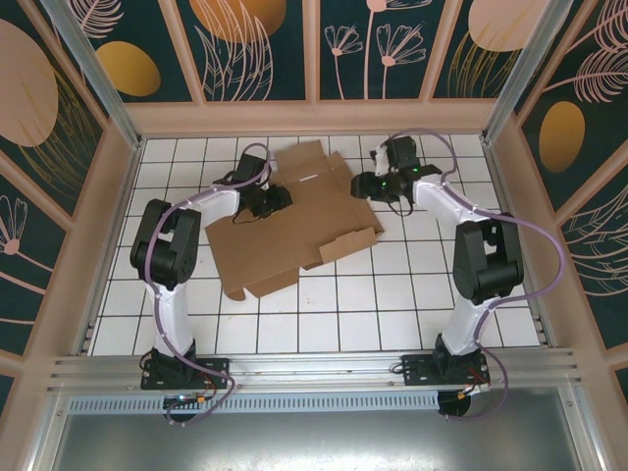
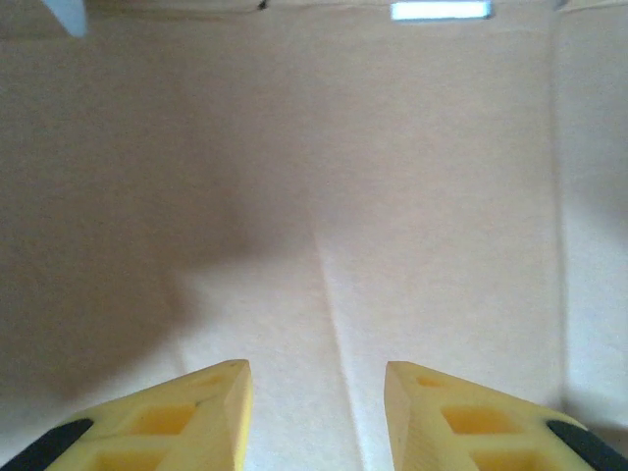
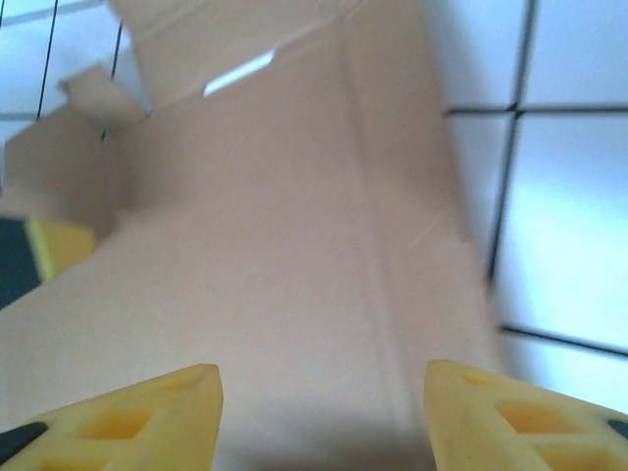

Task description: Fold the paper box

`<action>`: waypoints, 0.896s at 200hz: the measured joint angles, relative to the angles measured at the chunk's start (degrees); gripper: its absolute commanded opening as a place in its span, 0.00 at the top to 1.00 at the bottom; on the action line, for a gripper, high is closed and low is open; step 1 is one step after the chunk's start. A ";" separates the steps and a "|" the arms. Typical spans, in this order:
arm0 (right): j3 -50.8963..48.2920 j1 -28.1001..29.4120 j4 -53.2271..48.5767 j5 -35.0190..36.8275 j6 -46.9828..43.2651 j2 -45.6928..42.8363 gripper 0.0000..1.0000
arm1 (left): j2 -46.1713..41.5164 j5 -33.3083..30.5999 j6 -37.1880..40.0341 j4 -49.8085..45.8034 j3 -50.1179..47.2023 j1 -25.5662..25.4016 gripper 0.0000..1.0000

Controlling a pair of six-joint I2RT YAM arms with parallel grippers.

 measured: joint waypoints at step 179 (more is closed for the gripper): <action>12.44 -5.25 -4.44 -31.23 -7.54 22.86 0.59 | 1.66 5.99 -4.42 7.82 -6.54 0.17 0.69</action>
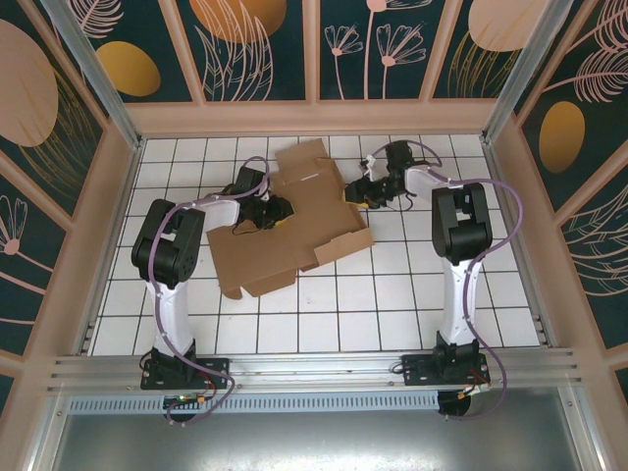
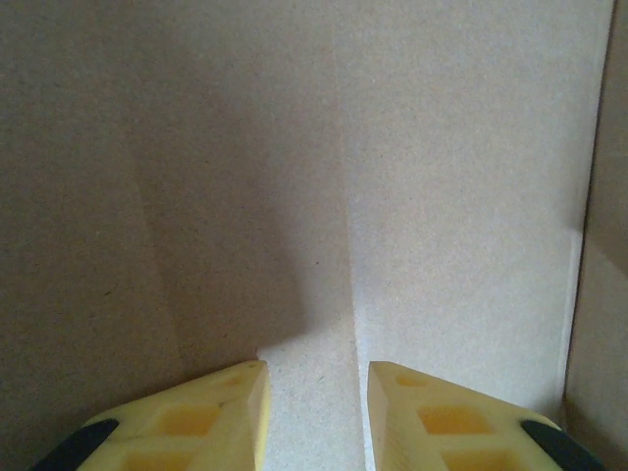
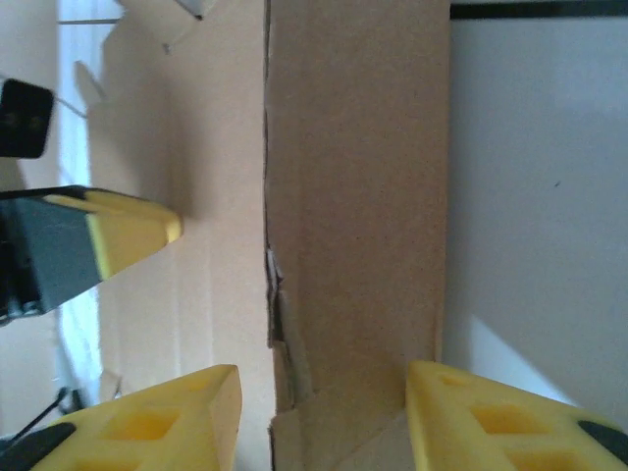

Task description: Fold the paper box

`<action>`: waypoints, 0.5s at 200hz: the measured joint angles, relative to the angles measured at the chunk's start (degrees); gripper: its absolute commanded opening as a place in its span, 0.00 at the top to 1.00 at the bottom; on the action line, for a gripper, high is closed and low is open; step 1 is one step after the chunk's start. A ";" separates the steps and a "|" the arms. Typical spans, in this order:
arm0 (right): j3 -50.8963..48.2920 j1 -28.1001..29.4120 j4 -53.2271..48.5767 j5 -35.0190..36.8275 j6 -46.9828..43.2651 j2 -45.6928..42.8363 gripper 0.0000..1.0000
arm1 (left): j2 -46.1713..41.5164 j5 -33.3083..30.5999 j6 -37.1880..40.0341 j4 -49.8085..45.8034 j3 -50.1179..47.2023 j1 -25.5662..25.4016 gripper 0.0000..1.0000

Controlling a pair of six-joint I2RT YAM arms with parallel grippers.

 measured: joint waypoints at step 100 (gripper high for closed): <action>-1.36 -1.88 0.52 2.38 2.67 -0.59 0.63 | 0.00 0.00 0.02 0.87 -0.55 0.09 0.70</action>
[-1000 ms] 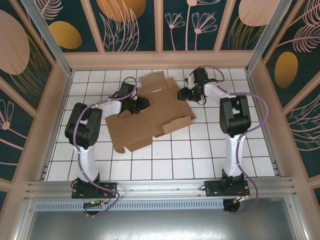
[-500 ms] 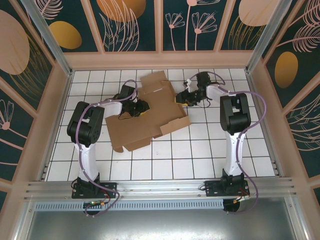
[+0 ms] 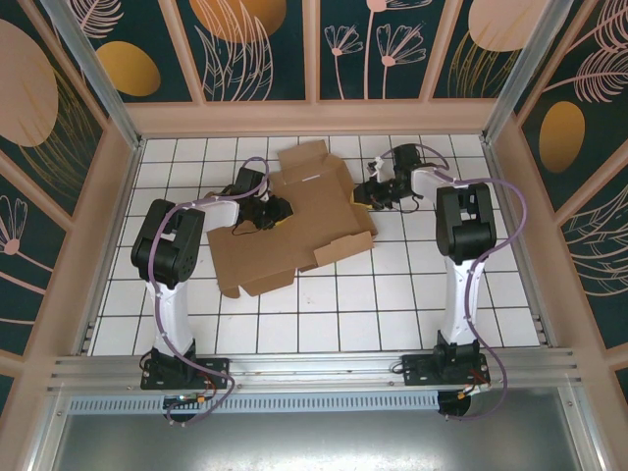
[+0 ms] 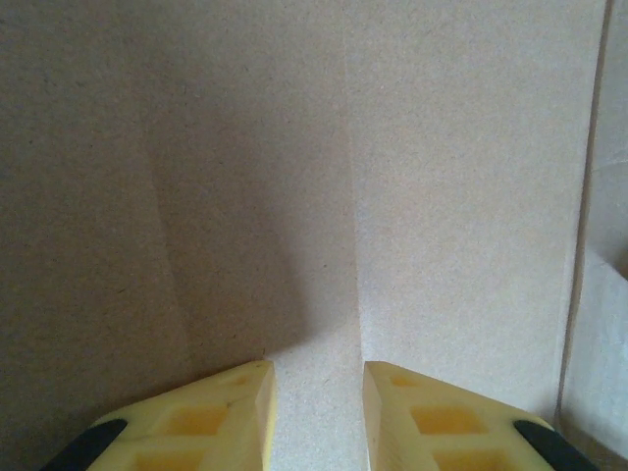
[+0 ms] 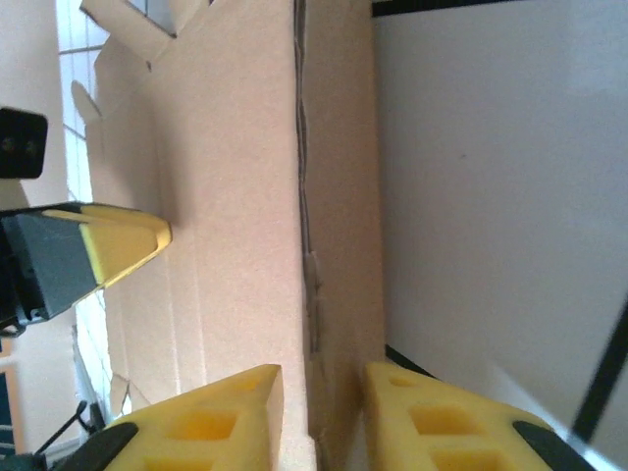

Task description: Fold the paper box

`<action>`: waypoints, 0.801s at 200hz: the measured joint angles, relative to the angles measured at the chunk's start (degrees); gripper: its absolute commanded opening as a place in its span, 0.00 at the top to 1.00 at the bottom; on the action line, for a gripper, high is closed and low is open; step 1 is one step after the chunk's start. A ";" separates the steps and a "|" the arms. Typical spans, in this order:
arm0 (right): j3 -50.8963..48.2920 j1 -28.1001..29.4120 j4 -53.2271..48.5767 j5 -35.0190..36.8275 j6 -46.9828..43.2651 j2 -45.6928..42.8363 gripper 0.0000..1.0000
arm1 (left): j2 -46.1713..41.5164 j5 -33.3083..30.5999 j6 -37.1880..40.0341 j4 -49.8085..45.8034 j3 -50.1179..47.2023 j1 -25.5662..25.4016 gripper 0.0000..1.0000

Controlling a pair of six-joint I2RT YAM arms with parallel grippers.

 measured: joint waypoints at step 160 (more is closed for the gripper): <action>-0.07 0.59 2.73 -2.03 1.25 1.70 0.87 | 0.02 0.37 0.02 0.09 -0.11 0.37 0.73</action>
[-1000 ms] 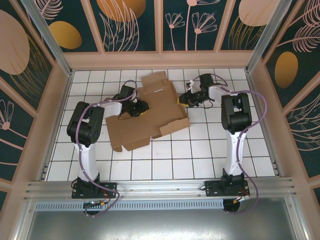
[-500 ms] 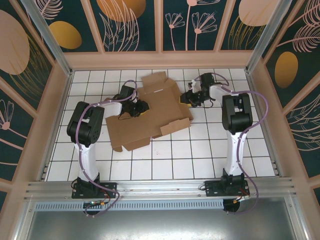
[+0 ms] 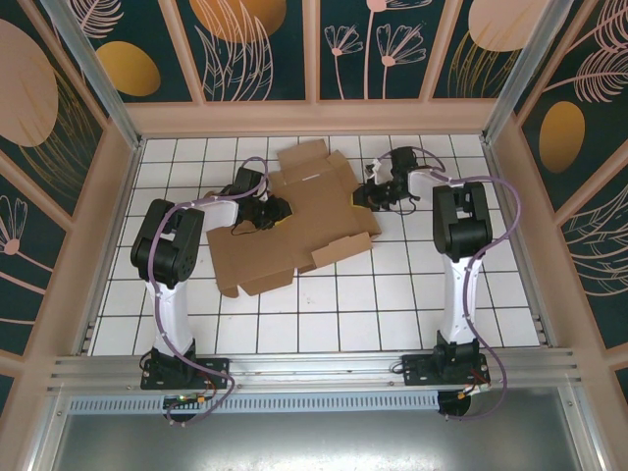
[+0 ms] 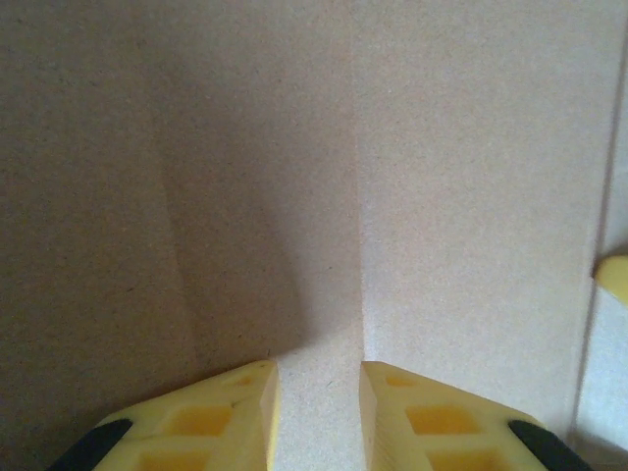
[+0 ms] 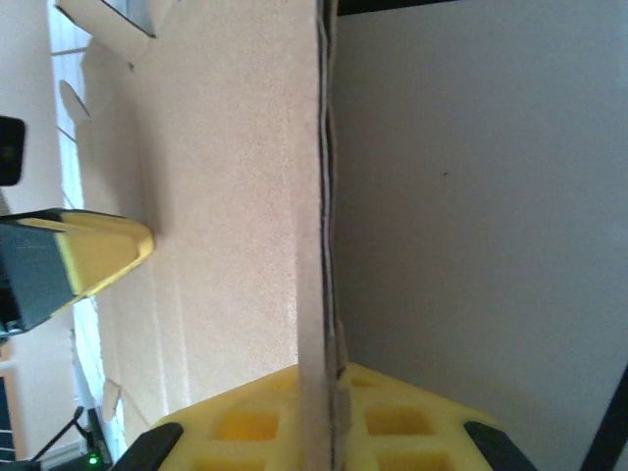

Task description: Fold the paper box

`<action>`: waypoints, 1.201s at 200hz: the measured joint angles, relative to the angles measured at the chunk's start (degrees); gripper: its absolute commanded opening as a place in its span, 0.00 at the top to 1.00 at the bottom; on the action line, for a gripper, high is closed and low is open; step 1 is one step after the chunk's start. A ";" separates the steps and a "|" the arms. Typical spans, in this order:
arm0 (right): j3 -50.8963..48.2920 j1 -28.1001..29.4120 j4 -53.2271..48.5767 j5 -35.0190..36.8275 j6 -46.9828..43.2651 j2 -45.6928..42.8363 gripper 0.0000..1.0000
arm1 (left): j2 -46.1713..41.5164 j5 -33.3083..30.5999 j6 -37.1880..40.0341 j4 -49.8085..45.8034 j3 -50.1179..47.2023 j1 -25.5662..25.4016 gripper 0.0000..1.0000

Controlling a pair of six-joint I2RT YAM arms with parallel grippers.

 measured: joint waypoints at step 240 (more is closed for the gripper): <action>22.86 20.61 -21.94 36.52 -5.90 -7.74 0.93 | -0.31 1.42 -3.39 3.85 -2.51 0.31 0.83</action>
